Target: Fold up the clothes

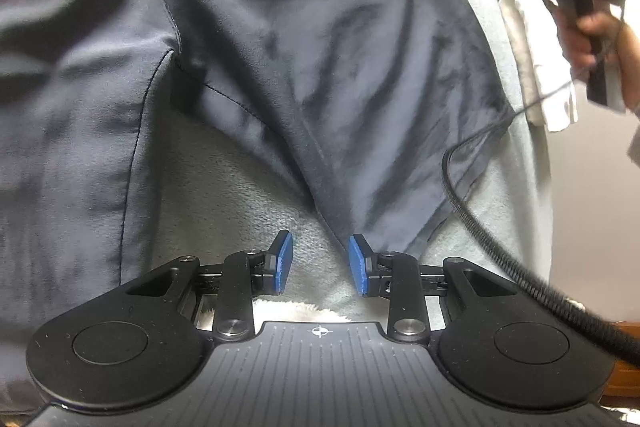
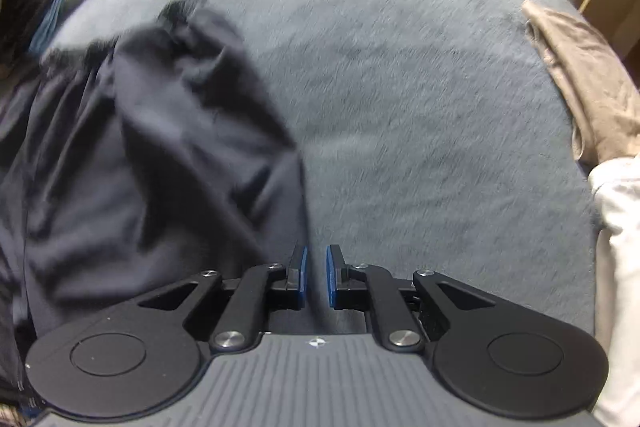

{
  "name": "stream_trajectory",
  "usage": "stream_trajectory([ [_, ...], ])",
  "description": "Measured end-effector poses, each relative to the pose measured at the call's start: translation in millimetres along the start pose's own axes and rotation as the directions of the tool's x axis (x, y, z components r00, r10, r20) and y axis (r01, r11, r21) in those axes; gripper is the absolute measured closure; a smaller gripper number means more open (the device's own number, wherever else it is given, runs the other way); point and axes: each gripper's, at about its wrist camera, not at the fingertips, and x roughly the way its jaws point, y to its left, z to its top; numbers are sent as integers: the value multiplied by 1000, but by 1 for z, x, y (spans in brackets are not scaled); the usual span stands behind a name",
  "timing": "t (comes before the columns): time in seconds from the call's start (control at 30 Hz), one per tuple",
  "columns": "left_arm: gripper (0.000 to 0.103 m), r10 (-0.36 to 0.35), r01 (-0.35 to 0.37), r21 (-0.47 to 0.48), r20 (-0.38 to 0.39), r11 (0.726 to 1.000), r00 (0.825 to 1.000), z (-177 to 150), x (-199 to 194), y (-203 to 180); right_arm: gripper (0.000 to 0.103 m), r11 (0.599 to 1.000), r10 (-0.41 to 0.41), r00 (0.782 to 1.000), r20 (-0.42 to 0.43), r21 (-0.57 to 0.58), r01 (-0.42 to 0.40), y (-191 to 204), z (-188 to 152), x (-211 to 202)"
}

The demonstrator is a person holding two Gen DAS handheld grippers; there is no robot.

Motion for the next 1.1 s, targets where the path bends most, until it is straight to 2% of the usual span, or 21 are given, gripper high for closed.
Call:
stream_trajectory([
  [0.1,73,0,0,-2,1,1000,1000,1,4,-3,92,996,-1,999,-34,-87,-2,16,-20,0],
  [0.2,73,-3,3,5,2,1000,1000,3,7,-7,92,977,-53,997,-57,-210,40,34,-36,3],
  [0.27,73,-3,3,8,2,1000,1000,3,8,-7,92,969,-58,997,-55,-241,43,40,-39,1],
  [0.4,72,-3,3,6,-2,1000,1000,3,9,-6,90,964,-83,995,-49,-256,67,43,-39,-1],
  [0.47,72,-4,4,4,-1,1000,1000,2,8,-7,75,963,-102,994,-47,-255,87,42,-37,0],
  [0.5,72,-6,6,2,0,1000,1000,5,11,-9,73,962,-110,993,-36,-255,98,41,-35,1],
  [0.7,72,-11,11,-1,-2,1000,1000,9,17,-10,73,972,-87,996,-16,-222,81,39,-17,14],
  [0.73,72,-12,12,-3,-1,1000,1000,9,18,-11,73,971,-83,996,-21,-229,76,40,-15,19],
  [0.8,72,-13,13,-3,-2,1000,1000,10,19,-12,84,950,-99,995,-28,-300,87,48,-16,25],
  [0.83,72,-13,13,-2,-2,1000,1000,10,20,-12,103,940,-114,993,-20,-325,101,51,-15,24],
  [0.9,72,-15,15,-3,-3,1000,1000,10,20,-12,103,933,-157,987,25,-324,157,54,-11,16],
  [1.1,72,-23,23,-6,-12,1000,1000,9,19,-10,103,970,-186,980,72,-148,195,36,-2,5],
])
